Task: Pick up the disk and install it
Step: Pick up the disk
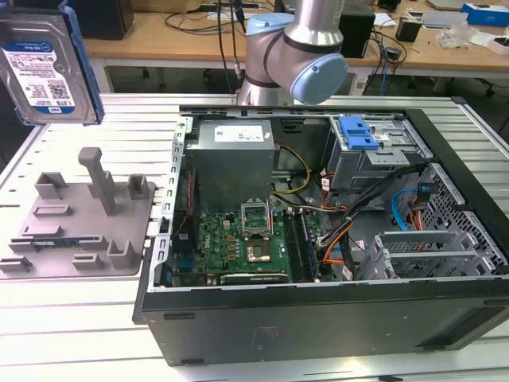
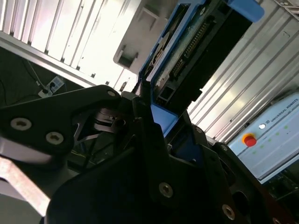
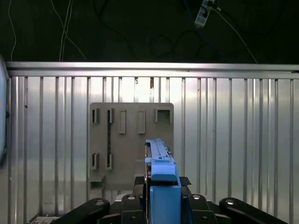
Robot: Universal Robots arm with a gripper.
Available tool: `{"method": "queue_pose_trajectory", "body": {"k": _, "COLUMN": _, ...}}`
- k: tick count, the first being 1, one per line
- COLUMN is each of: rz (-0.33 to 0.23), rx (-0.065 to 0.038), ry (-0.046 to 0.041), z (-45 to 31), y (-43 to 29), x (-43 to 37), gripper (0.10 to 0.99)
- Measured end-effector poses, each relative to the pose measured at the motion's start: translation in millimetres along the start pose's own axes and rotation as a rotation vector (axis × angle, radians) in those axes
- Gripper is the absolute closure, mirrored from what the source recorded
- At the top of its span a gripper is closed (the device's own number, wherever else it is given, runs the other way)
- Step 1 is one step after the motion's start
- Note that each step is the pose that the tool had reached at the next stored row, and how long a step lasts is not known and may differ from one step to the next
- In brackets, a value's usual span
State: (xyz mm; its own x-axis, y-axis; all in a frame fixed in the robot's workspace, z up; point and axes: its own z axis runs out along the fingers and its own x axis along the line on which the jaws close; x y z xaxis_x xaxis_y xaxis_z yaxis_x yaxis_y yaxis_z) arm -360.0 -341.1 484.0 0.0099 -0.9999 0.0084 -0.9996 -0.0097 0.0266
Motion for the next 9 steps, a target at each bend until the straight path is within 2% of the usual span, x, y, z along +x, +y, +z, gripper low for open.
{"method": "queue_pose_trajectory", "body": {"k": 2, "rz": 0.000, "rx": -0.003, "ry": 0.0000, "z": -0.5, "y": -20.6, "x": 6.4, "gripper": 0.718}}
{"method": "queue_pose_trajectory", "body": {"k": 9, "rz": 0.000, "rx": -0.005, "ry": 0.0000, "z": -1.7, "y": -56.2, "x": 16.5, "gripper": 0.718}}
